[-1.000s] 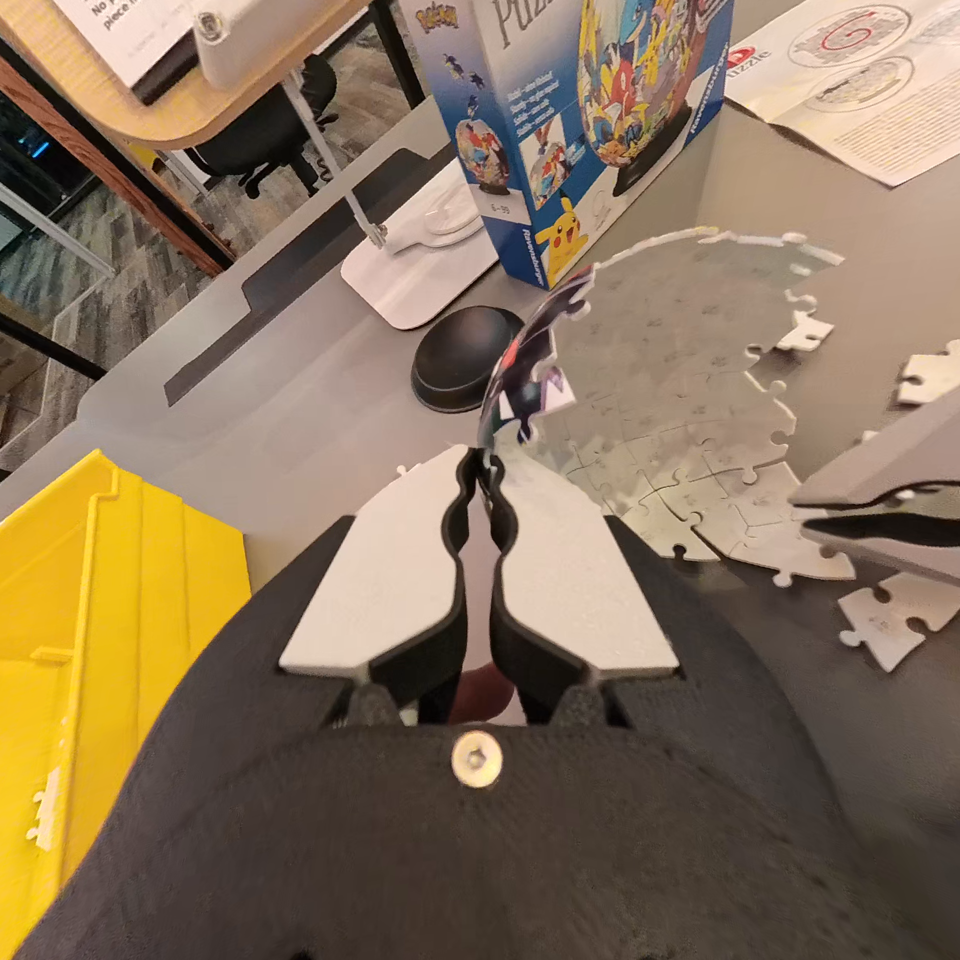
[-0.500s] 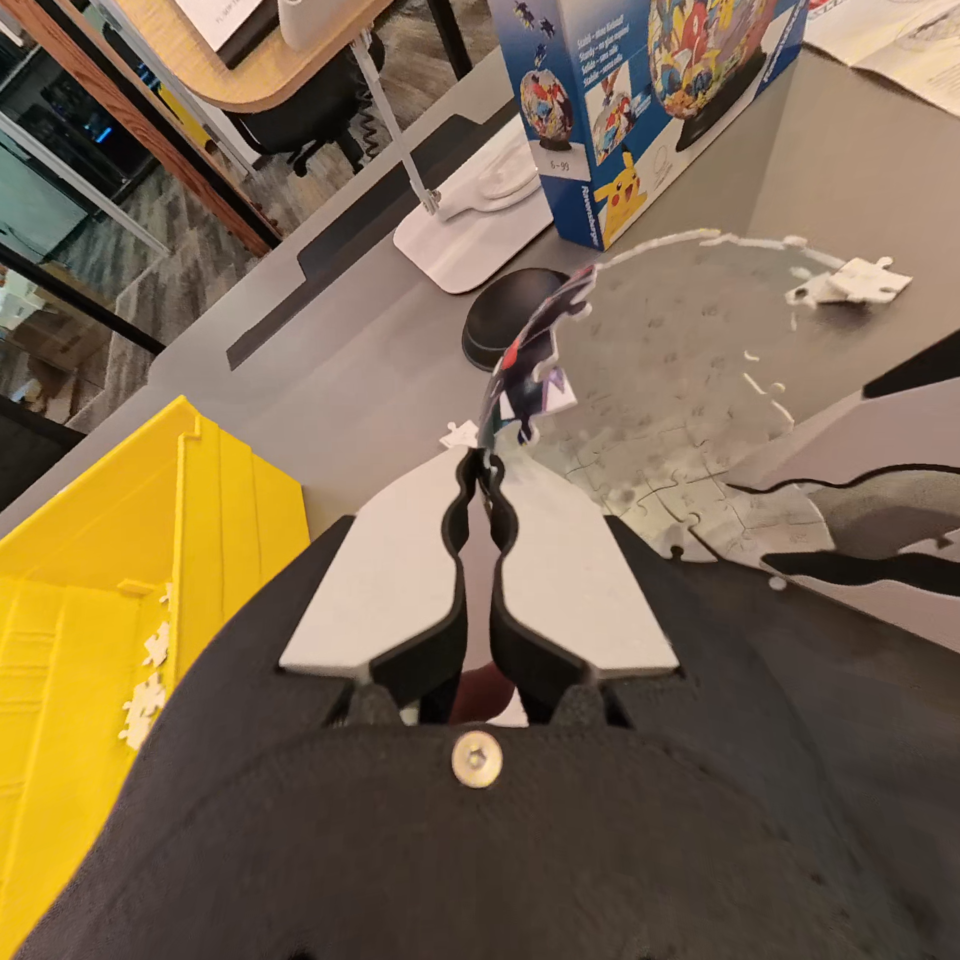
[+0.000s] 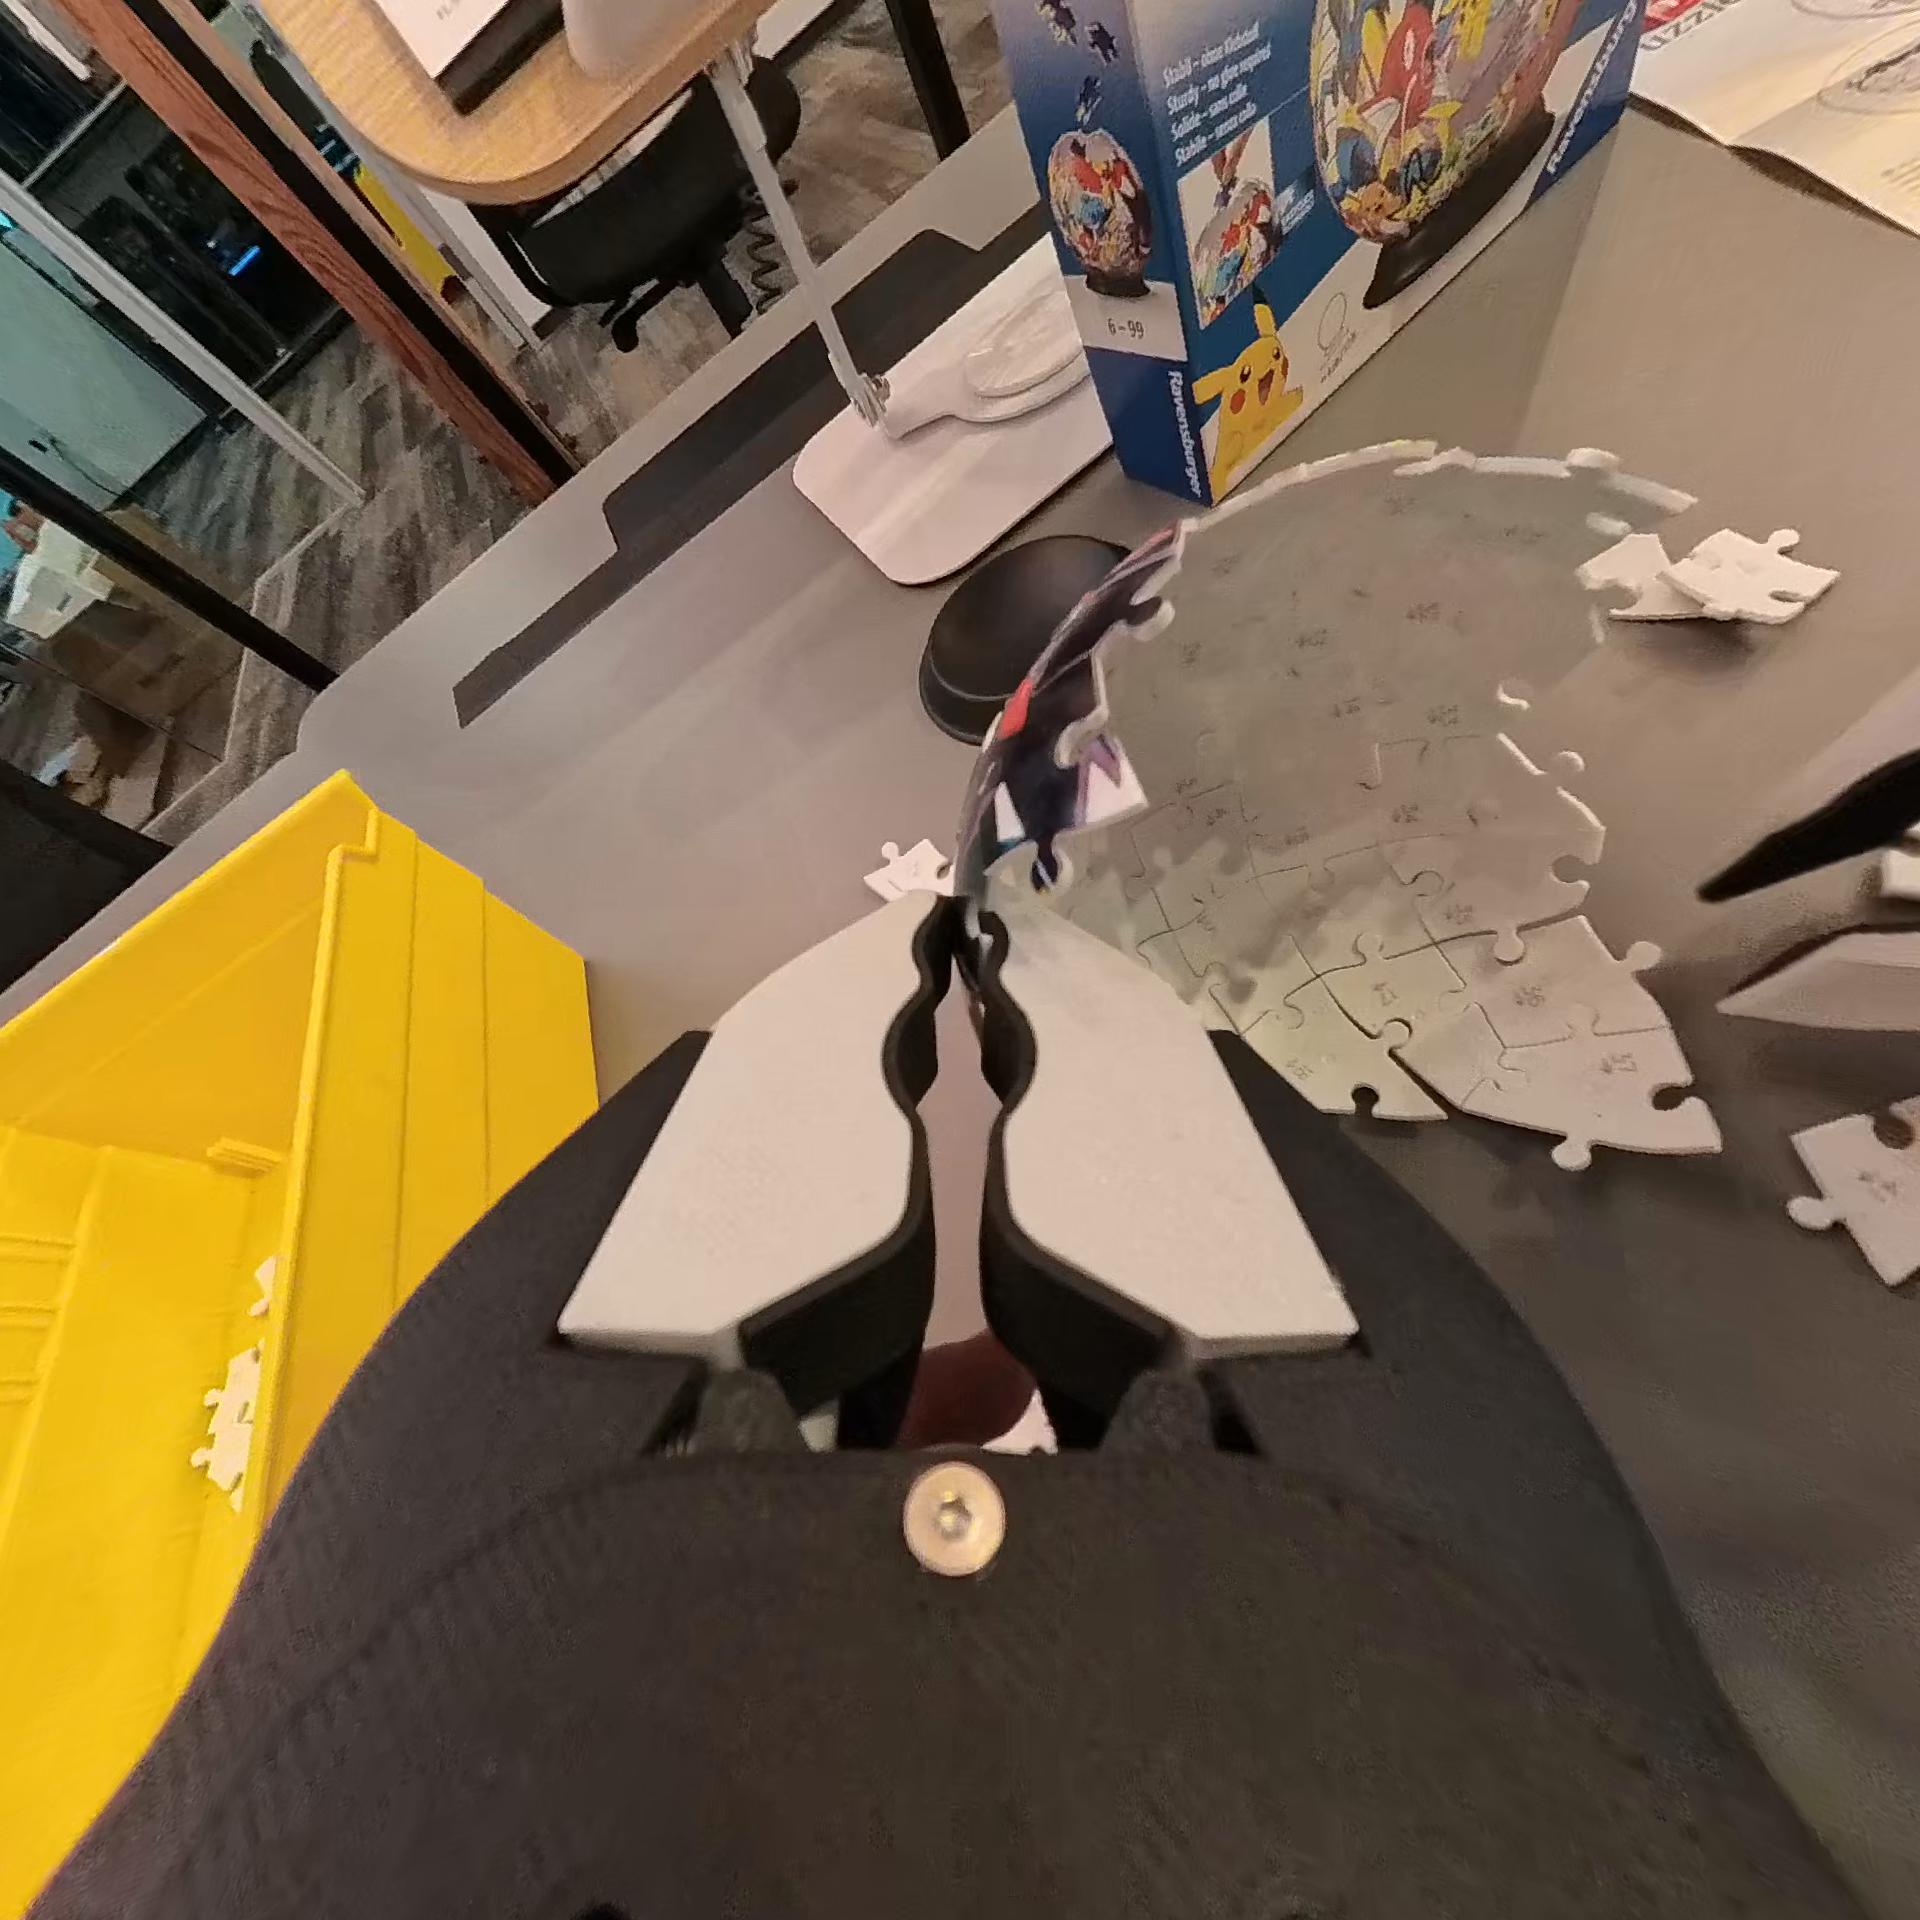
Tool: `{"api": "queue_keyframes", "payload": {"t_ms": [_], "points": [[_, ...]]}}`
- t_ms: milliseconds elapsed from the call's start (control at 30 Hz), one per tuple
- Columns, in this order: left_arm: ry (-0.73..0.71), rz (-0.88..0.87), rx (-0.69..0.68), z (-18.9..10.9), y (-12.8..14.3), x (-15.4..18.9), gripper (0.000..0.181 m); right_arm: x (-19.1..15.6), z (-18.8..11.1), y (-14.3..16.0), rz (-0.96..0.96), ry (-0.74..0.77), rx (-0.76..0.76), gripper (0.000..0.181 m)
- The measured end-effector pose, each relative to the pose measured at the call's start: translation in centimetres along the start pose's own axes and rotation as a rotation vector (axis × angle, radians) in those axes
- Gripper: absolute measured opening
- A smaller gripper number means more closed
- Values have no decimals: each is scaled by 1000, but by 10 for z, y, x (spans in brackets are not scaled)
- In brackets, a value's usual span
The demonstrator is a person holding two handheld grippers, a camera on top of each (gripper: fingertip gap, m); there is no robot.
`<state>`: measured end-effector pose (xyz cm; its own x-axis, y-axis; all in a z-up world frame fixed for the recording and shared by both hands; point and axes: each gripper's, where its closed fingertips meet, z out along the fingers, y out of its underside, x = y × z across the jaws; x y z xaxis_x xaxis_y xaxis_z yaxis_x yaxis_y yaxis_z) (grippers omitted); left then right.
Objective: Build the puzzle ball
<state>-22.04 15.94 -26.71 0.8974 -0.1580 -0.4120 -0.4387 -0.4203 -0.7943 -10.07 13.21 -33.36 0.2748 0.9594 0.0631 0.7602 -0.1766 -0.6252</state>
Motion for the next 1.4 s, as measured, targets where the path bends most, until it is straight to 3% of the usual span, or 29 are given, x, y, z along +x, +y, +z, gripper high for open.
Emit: {"api": "queue_keyframes", "payload": {"t_ms": [200, 500, 900, 1400], "points": [[-29, 10, 4, 1, -2, 1, 3, -3, 18, -1, 78, -56, -11, 6], [-36, -12, -2, 4, -2, 2, 2, -3, 18, -1, 75, -63, -3, 6], [-22, -27, 0, 7, -2, 2, 2, -2, 15, -2, -134, 5, -33, 11], [-25, -46, 4, 8, -4, 2, 2, -13, 14, -5, -257, 16, -30, 16]]}}
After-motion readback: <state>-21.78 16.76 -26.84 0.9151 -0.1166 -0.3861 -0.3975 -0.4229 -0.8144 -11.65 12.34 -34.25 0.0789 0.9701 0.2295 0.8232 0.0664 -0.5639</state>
